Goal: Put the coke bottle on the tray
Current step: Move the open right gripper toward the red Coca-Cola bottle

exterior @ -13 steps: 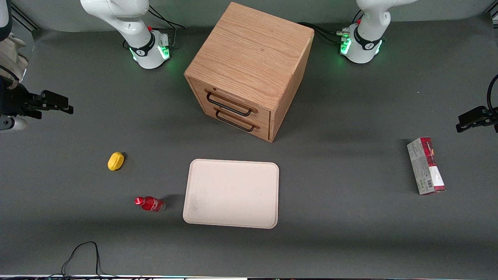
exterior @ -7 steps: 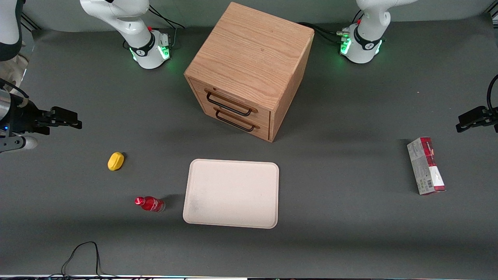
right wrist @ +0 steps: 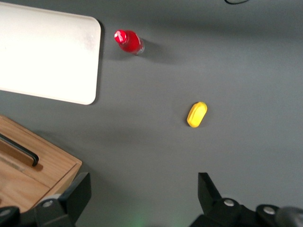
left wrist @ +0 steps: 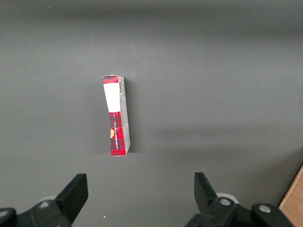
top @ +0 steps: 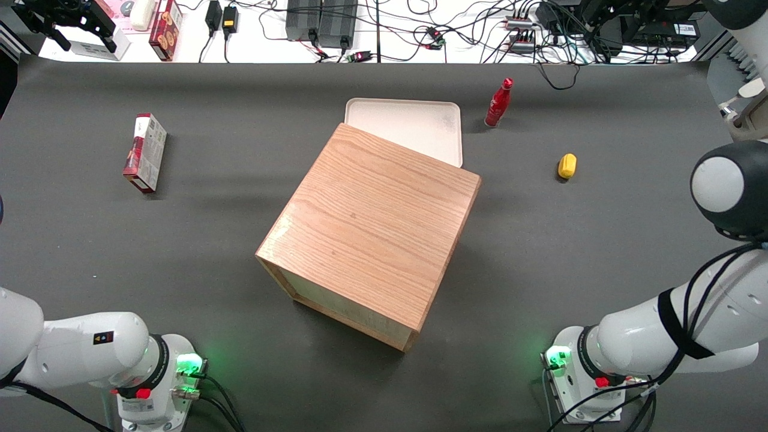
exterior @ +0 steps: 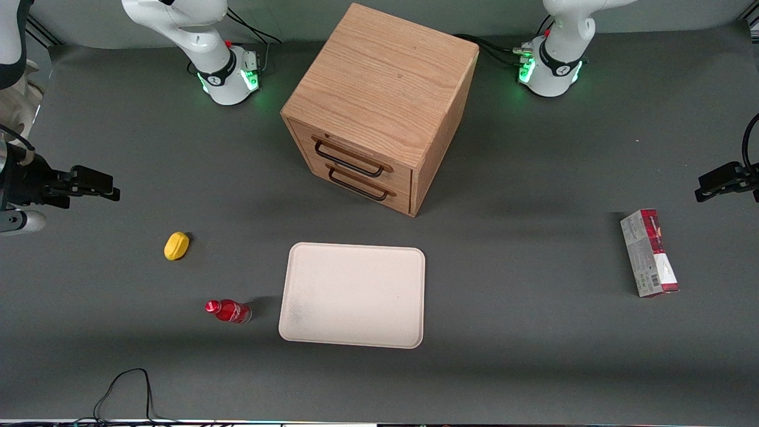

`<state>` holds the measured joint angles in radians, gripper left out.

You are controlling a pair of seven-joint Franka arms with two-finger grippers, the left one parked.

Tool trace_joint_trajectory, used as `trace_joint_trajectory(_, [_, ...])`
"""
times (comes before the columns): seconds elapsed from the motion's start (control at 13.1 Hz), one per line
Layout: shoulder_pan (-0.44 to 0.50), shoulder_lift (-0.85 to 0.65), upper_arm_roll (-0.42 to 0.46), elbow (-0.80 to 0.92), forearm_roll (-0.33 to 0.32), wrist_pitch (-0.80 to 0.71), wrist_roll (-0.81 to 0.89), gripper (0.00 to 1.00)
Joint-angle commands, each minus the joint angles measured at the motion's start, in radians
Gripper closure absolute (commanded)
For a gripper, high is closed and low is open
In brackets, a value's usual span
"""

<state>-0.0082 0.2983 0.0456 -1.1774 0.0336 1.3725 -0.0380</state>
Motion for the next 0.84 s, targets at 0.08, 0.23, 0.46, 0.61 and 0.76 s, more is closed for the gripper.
trace_joint_trajectory(0.08, [0.048,0.188,0.002,0.221,-0.004,-0.018,0.079,0.0])
trace_joint_trajectory(0.23, [0.063,0.22,0.005,0.252,-0.006,0.014,0.145,0.0])
trace_joint_trajectory(0.46, [0.112,0.223,0.008,0.257,-0.011,0.02,0.194,0.0])
trace_joint_trajectory(0.61, [0.113,0.223,0.01,0.257,-0.011,0.023,0.194,0.0])
trace_joint_trajectory(0.76, [0.113,0.235,0.007,0.255,-0.011,0.033,0.196,0.0])
